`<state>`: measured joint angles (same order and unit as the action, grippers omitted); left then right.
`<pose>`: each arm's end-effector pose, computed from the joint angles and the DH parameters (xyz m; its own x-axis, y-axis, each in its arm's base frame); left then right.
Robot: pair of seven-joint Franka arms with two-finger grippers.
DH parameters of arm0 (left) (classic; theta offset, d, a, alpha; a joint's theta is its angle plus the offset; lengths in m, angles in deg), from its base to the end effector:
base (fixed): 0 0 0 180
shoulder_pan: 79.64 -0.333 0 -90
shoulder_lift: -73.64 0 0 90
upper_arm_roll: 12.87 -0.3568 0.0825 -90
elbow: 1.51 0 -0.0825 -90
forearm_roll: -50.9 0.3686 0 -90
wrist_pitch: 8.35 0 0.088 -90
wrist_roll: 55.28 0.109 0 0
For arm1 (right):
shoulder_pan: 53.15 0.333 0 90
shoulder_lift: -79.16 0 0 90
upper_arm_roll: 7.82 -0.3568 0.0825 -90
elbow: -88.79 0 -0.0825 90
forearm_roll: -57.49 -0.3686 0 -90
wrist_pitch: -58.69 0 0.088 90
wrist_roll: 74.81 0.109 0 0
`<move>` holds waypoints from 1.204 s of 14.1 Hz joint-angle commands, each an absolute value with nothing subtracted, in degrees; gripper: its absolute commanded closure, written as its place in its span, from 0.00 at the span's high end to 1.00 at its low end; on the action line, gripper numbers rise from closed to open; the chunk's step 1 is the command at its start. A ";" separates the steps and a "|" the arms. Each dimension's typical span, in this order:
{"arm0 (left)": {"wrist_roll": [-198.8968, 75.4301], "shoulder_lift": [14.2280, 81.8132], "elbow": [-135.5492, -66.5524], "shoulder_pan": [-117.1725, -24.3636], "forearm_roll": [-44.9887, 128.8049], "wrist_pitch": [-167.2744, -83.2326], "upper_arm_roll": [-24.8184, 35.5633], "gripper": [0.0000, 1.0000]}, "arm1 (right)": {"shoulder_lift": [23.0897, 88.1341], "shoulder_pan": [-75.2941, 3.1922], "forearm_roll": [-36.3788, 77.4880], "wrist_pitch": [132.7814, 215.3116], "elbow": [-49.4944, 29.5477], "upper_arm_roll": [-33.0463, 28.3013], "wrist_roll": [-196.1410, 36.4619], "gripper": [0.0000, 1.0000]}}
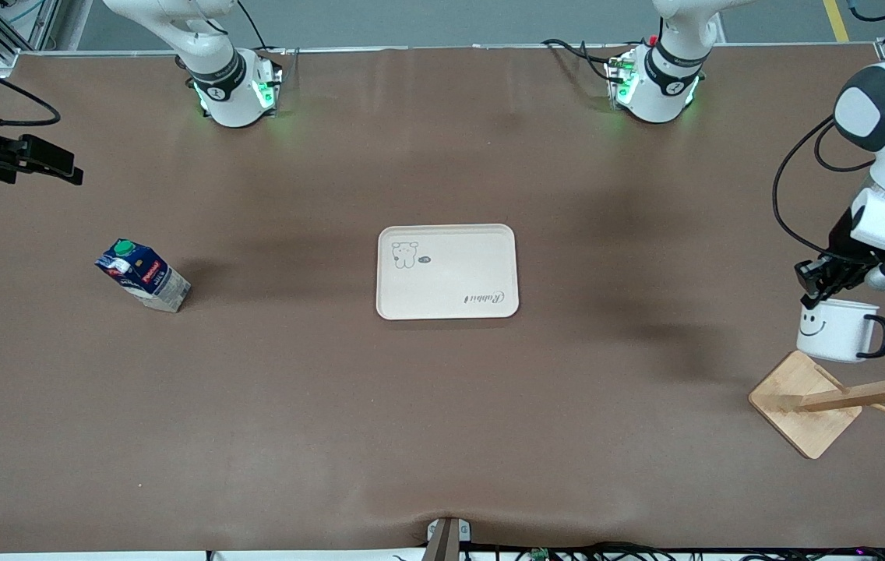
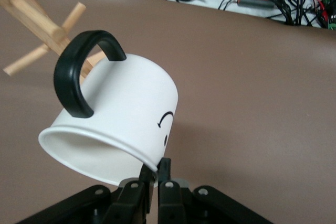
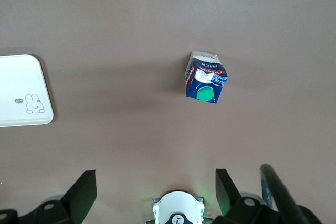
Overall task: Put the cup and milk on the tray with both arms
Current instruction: 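Carry the mug over the tray with the left gripper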
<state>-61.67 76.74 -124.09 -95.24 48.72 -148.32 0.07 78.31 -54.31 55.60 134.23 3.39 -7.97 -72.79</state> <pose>0.5449 0.0232 0.5121 0.9217 0.1793 0.3441 0.1691 -0.9838 0.0597 0.5164 -0.0049 0.6716 0.9814 -0.0443 -0.1867 -0.0501 -0.9984 -0.0264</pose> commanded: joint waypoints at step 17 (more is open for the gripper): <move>-123.99 53.19 -108.05 -87.04 47.82 -136.32 29.94 0.00 | 77.76 -55.17 55.38 134.36 3.44 -8.44 -73.31 1.00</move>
<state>-120.13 60.06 -113.64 -88.91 48.50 -137.59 29.54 78.09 -54.39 55.58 134.22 3.37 -7.99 -72.80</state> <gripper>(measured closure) 0.930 0.000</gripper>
